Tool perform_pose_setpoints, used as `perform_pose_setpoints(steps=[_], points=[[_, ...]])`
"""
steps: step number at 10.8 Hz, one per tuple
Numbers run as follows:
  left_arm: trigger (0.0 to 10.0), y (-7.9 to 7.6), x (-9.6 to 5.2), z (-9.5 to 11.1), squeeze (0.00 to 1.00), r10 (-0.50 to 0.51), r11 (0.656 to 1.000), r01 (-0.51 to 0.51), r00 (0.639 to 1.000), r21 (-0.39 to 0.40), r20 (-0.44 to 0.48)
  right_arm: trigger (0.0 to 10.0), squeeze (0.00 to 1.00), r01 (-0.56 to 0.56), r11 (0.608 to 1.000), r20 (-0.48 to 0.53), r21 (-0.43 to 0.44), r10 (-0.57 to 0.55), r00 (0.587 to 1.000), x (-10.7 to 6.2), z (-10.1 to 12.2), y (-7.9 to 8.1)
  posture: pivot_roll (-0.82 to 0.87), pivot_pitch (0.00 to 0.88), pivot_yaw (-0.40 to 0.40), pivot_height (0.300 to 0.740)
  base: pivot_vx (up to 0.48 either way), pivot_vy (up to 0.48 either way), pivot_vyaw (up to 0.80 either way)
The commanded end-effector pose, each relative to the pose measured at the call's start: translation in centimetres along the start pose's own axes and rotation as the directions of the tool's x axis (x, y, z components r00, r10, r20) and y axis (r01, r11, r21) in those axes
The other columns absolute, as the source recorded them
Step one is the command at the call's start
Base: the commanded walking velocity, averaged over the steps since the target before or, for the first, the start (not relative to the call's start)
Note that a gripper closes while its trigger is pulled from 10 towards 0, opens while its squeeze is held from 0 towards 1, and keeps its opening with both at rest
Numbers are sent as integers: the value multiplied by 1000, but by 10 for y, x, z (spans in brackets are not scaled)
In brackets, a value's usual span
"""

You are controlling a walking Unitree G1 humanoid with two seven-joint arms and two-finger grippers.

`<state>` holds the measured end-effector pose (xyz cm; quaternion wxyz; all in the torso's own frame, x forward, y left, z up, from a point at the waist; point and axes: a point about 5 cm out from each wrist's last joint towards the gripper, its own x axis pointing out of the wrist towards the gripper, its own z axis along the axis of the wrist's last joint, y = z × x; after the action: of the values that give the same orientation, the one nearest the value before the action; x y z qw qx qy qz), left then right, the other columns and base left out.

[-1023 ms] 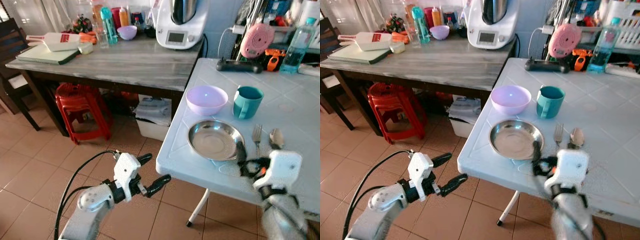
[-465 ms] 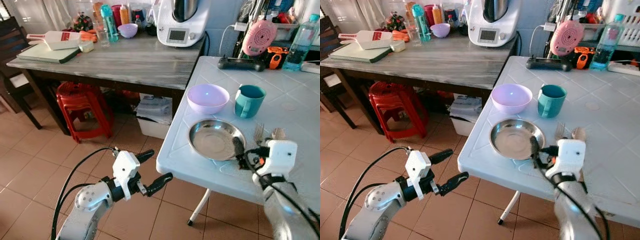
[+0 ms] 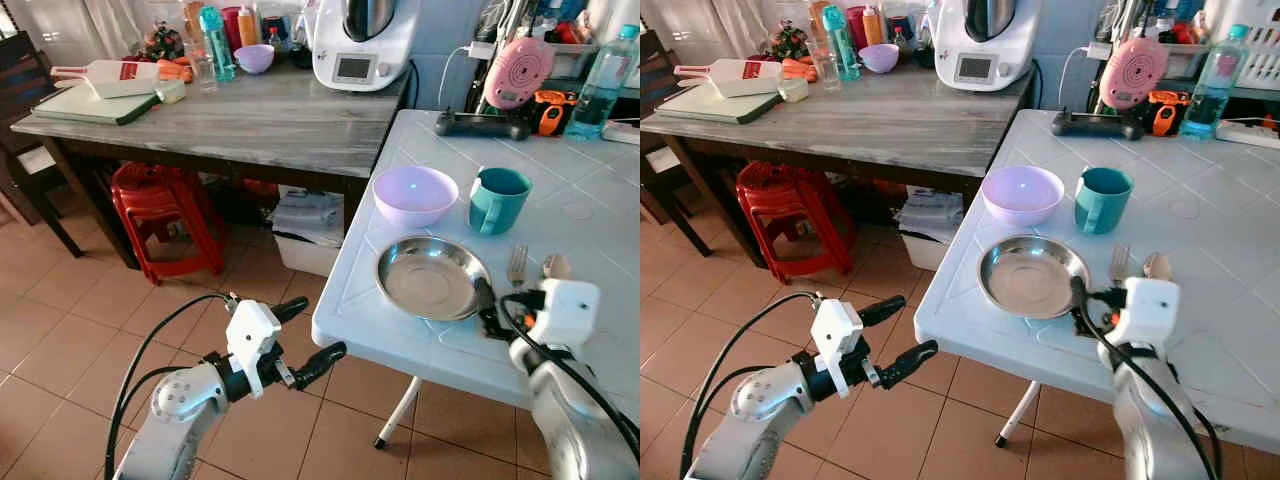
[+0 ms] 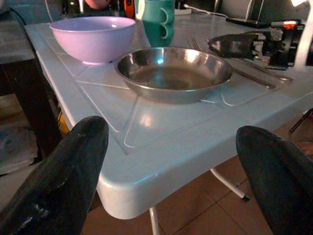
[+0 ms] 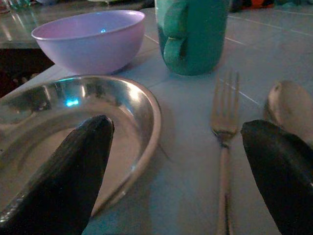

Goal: Setting the table

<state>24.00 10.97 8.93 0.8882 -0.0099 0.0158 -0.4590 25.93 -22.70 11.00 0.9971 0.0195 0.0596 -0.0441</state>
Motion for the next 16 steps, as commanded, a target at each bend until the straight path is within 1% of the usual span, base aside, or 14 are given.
perform_pose_setpoints(steps=[1,3,4,6,7,8,9,11,12,14,16], points=[[10000,3,-1,-1,0,9,1000,-9,1000,18,-13,10000,0,-9,1000,-4,11,9,1000,4,2,0,16,10,75,740,0,0,0],[10000,3,-3,-3,0,31,999,-31,999,15,10,10000,0,-44,999,-52,20,45,998,13,-4,6,21,15,69,740,0,0,0],[10000,2,-4,-5,0,35,999,-35,999,6,5,10000,0,-57,998,-88,33,60,994,16,-9,10,26,17,65,740,0,0,0],[10000,2,-5,-7,0,43,999,-43,999,7,8,10000,0,-83,995,-114,47,87,990,19,-13,13,30,20,61,740,0,0,0],[10000,1,-5,-8,0,43,999,-43,999,9,11,1020,0,-107,993,-124,57,113,986,21,-13,16,30,22,61,740,0,0,0],[10000,1,-6,-8,0,42,999,-42,999,7,10,0,0,-124,990,-123,60,131,984,21,-12,19,28,23,62,740,0,0,0],[10000,0,-6,-9,0,41,999,-41,999,6,9,0,0,-125,990,-125,58,132,983,21,-11,19,28,25,62,740,0,0,0],[10000,0,-6,-8,0,35,999,-35,999,11,10,0,0,-120,988,-122,94,132,984,21,-10,20,28,26,64,740,0,0,0],[10000,-1,-6,-7,0,24,1000,-24,1000,19,12,0,0,-123,986,-121,109,136,983,20,-9,21,27,25,66,740,0,0,0],[10000,-2,-5,-5,0,-17,1000,17,999,10,28,0,0,-118,985,-130,127,135,982,19,-11,22,27,26,67,740,0,0,0],[10000,-2,-6,-2,0,-35,999,34,999,30,30,0,0,-113,985,-137,134,131,982,18,-12,24,25,26,69,740,0,0,0]])
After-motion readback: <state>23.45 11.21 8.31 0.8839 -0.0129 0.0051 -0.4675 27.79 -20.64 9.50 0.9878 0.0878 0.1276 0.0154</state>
